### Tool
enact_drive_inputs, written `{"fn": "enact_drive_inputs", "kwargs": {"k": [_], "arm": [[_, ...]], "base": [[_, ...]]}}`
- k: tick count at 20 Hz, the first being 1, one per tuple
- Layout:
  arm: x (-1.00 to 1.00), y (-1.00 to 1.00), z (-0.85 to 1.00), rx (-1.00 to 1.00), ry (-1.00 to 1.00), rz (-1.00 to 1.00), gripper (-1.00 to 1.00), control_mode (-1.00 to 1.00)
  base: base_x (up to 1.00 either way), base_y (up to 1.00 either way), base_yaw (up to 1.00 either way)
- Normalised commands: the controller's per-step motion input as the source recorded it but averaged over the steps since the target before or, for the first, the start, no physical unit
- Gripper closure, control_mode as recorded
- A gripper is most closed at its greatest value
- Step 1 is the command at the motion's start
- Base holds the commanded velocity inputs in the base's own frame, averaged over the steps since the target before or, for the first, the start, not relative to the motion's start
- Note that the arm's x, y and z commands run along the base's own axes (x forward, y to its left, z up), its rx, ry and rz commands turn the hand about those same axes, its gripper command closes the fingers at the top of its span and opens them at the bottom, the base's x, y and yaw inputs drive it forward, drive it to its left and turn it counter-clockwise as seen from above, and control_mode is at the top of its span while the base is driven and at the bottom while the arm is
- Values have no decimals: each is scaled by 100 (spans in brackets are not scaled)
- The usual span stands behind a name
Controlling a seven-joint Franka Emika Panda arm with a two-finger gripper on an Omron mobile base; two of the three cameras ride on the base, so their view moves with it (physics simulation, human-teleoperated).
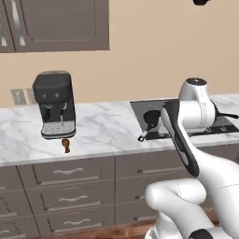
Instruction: Place both pans onto different burners. Then place the onion and the chicken drumstick on different pans.
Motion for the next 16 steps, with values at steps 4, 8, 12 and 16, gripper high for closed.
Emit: {"fn": "enact_drive_inputs", "kwargs": {"k": [4, 8, 12, 16], "arm": [[0, 0, 0, 0, 0, 0, -100, 100], [0, 0, 0, 0, 0, 0, -100, 100], [0, 0, 0, 0, 0, 0, -100, 100], [0, 0, 0, 0, 0, 0, -100, 100]], "base": [[63, 100, 1], [82, 62, -3], [55, -31, -1], [14, -79, -7]]}}
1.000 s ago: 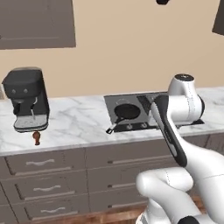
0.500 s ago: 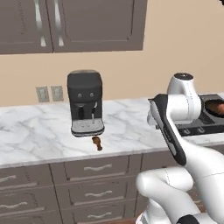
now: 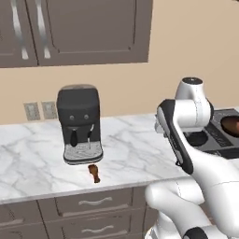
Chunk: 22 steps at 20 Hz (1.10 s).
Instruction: Place both pans onto different burners. Then place the onion and the chicken drumstick on different pans.
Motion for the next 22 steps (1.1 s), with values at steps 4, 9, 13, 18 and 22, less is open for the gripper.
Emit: {"fn": "enact_drive_inputs", "kwargs": {"k": [4, 9, 13, 18, 22], "arm": [[0, 0, 0, 0, 0, 0, -100, 100], [0, 0, 0, 0, 0, 0, -100, 100], [0, 0, 0, 0, 0, 0, -100, 100], [0, 0, 0, 0, 0, 0, -100, 100], [0, 0, 0, 0, 0, 0, -100, 100]], "base": [[0, -85, -6], [33, 11, -2], [1, 82, 0], [31, 33, 0], [75, -3, 0]]}}
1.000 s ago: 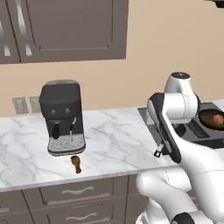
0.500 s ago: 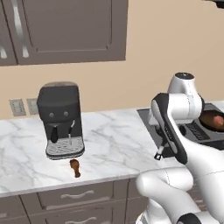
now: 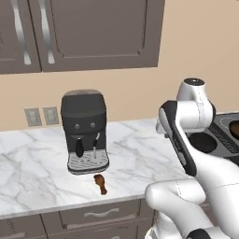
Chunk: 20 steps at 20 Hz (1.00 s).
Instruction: Place both pans onto different burners. Then place the onion and the chicken drumstick on different pans.
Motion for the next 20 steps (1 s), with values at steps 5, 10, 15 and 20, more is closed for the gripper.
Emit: {"fn": "enact_drive_inputs", "kwargs": {"k": [5, 10, 15, 20], "arm": [[3, 0, 0, 0, 0, 0, -100, -100], [0, 34, 0, 1, 17, 0, -100, -100], [-25, 93, -7, 0, 27, 0, -100, -100], [-60, 100, -24, 1, 20, 4, -100, -100]], "base": [[50, -4, 0], [0, 0, 0], [0, 0, 0], [0, 0, 0]]}}
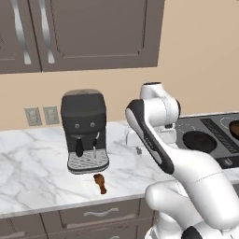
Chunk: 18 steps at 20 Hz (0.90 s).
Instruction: Place both pans onto different burners. Then place the onion and the chicken drumstick on different pans.
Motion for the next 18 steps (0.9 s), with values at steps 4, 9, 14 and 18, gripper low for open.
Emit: {"fn": "enact_drive_inputs", "kwargs": {"k": [4, 9, 14, 18], "arm": [[-58, 94, -42, 1, 14, 9, -100, -100], [-21, 87, -62, 2, 5, 10, -100, -100], [36, 58, -45, 0, -1, 3, -100, -100], [53, 31, -24, 2, -8, 0, -100, -100]], "base": [[0, 0, 0], [0, 0, 0], [0, 0, 0], [0, 0, 0]]}}
